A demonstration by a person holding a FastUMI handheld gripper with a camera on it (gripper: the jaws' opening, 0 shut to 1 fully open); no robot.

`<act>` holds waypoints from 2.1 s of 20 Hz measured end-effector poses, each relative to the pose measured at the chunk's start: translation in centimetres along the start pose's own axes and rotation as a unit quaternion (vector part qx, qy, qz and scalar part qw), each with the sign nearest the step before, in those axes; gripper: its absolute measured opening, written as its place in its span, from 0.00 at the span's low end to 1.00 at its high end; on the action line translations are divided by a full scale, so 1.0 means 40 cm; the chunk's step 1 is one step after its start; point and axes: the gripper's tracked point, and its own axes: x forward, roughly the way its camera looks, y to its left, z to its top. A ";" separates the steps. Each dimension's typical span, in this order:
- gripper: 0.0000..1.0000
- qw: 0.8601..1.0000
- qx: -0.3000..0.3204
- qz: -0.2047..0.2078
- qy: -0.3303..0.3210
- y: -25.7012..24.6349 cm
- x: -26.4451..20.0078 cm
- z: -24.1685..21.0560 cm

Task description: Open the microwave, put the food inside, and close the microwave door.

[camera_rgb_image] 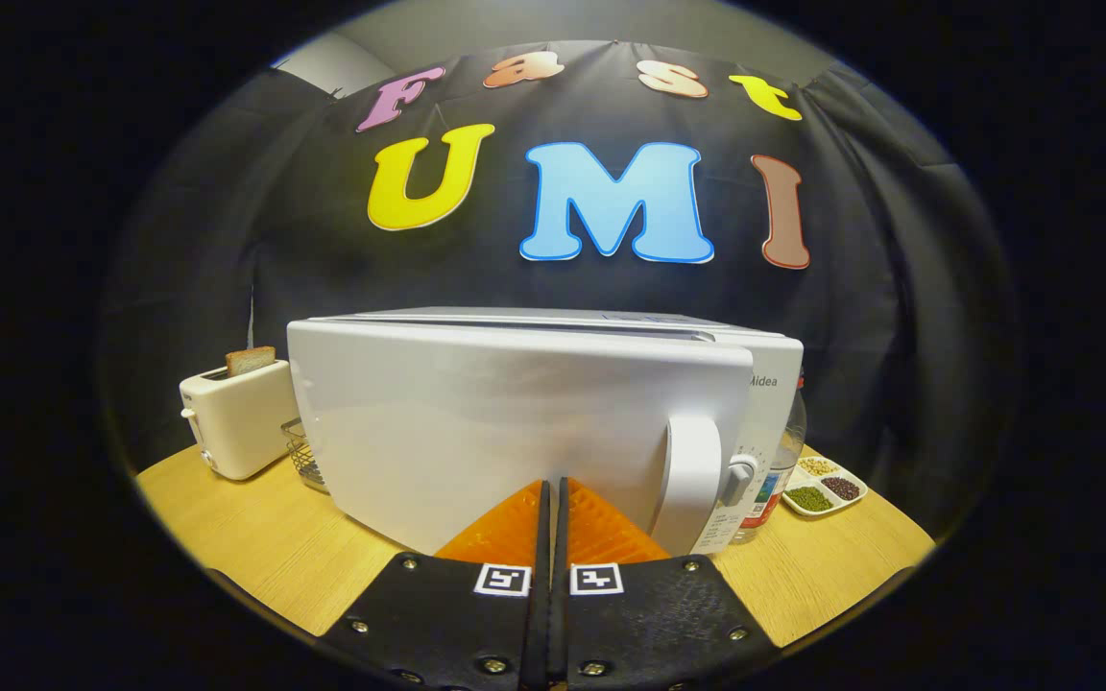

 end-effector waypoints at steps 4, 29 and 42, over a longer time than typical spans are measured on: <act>0.01 1.000 -0.004 -0.018 0.001 -0.012 0.054 0.013; 0.08 0.999 0.006 0.040 -0.020 0.075 -0.152 0.177; 0.08 0.994 0.016 0.048 -0.097 0.066 -0.350 0.532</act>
